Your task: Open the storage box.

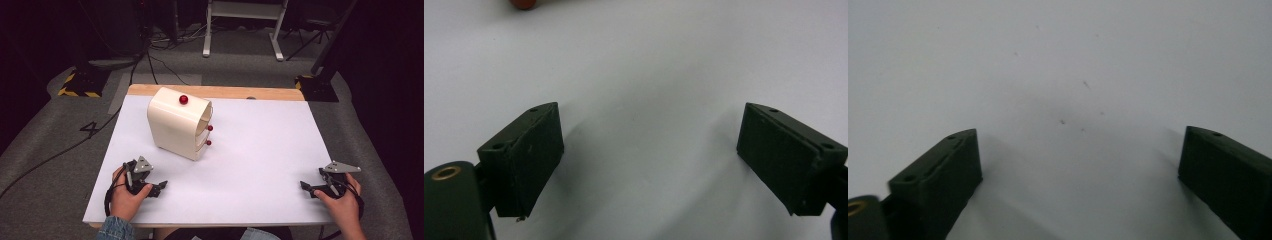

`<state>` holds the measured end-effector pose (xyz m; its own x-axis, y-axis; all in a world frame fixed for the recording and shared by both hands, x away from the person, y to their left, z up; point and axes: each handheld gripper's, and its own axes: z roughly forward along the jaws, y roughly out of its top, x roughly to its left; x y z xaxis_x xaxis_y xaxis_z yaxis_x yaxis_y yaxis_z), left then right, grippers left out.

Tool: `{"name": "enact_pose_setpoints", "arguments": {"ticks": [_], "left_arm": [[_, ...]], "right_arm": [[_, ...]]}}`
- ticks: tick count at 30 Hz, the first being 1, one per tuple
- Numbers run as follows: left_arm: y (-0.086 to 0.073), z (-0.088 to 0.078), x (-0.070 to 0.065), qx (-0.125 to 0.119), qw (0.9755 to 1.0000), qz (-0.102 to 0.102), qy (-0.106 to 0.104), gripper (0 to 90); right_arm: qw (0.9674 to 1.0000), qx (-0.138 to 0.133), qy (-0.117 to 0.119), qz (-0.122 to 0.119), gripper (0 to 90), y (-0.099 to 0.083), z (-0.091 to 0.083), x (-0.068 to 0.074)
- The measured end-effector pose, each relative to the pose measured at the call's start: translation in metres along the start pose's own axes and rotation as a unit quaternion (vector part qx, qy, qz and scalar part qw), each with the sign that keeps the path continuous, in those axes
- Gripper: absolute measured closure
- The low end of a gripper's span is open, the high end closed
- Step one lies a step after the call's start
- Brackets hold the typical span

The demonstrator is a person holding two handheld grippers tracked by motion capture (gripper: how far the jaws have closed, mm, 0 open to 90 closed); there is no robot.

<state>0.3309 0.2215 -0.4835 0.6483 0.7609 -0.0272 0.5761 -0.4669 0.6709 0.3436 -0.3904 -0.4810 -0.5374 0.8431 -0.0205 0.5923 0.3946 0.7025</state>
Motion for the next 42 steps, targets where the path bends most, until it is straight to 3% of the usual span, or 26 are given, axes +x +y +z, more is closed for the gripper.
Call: {"name": "enact_pose_setpoints", "arguments": {"ticks": [1,2,3,4,6,9,10,12,13,16,19,24,25,29,35,36,42], "left_arm": [[0.0,0.0,0.0,0.0,1.0,0.0,0.0,11.4],[0.0,0.0,0.0,0.0,1.0,0.0,0.0,11.4],[0.0,0.0,0.0,0.0,1.0,0.0,0.0,11.4],[0.0,0.0,0.0,0.0,1.0,0.0,0.0,11.4],[0.0,0.0,0.0,0.0,1.0,0.0,0.0,11.4],[0.0,-0.001,-0.001,-0.004,1.0,0.003,0.006,12.3],[-0.001,-0.004,-0.004,-0.005,0.9999,-0.004,0.009,17.2],[-0.002,-0.007,-0.005,-0.006,0.9999,-0.006,0.014,24.6],[-0.002,-0.008,-0.006,-0.003,0.9999,-0.011,0.01,23.9],[-0.006,-0.009,-0.008,-0.004,0.9999,0.0,0.012,21.7],[-0.008,-0.009,-0.009,-0.01,0.9998,-0.001,0.015,21.7],[-0.008,-0.009,-0.008,-0.011,0.9999,-0.001,0.012,21.3],[-0.008,-0.008,-0.008,-0.012,0.9999,-0.002,0.012,21.3],[-0.008,-0.008,-0.008,-0.012,0.9999,-0.003,0.011,21.3],[-0.008,-0.008,-0.007,-0.01,0.9999,-0.006,0.009,21.1],[-0.008,-0.008,-0.007,-0.01,0.9999,-0.007,0.009,21.1],[-0.008,-0.008,-0.007,-0.01,0.9999,-0.007,0.009,21.1]], "right_arm": [[1.0,0.0,0.0,0.0,5.4,0.0,0.0,0.0],[1.0,0.0,0.005,-0.001,28.3,0.004,-0.003,0.003],[1.0,0.0,0.005,-0.001,28.3,0.004,-0.003,0.003],[0.9995,-0.009,0.026,-0.013,41.6,0.009,-0.005,0.009],[0.9995,-0.014,0.025,-0.014,37.2,0.012,-0.005,0.012],[0.9971,-0.045,0.038,-0.049,45.8,0.03,-0.007,0.031],[0.9952,-0.059,0.043,-0.066,50.1,0.039,-0.007,0.042],[0.9927,-0.068,0.058,-0.081,51.8,0.048,-0.008,0.053],[0.9912,-0.072,0.067,-0.089,52.8,0.054,-0.007,0.059],[0.9865,-0.088,0.096,-0.099,52.9,0.07,-0.005,0.073],[0.9813,-0.105,0.127,-0.099,53.1,0.087,0.0,0.083],[0.9775,-0.124,0.136,-0.103,54.6,0.108,0.009,0.097],[0.9739,-0.133,0.152,-0.104,54.7,0.121,0.014,0.104],[0.9688,-0.146,0.168,-0.109,55.5,0.136,0.023,0.114],[0.9657,-0.154,0.184,-0.099,57.5,0.15,0.042,0.125],[0.9631,-0.153,0.196,-0.104,57.7,0.157,0.052,0.13],[0.9604,-0.152,0.203,-0.116,57.6,0.171,0.079,0.143]]}}
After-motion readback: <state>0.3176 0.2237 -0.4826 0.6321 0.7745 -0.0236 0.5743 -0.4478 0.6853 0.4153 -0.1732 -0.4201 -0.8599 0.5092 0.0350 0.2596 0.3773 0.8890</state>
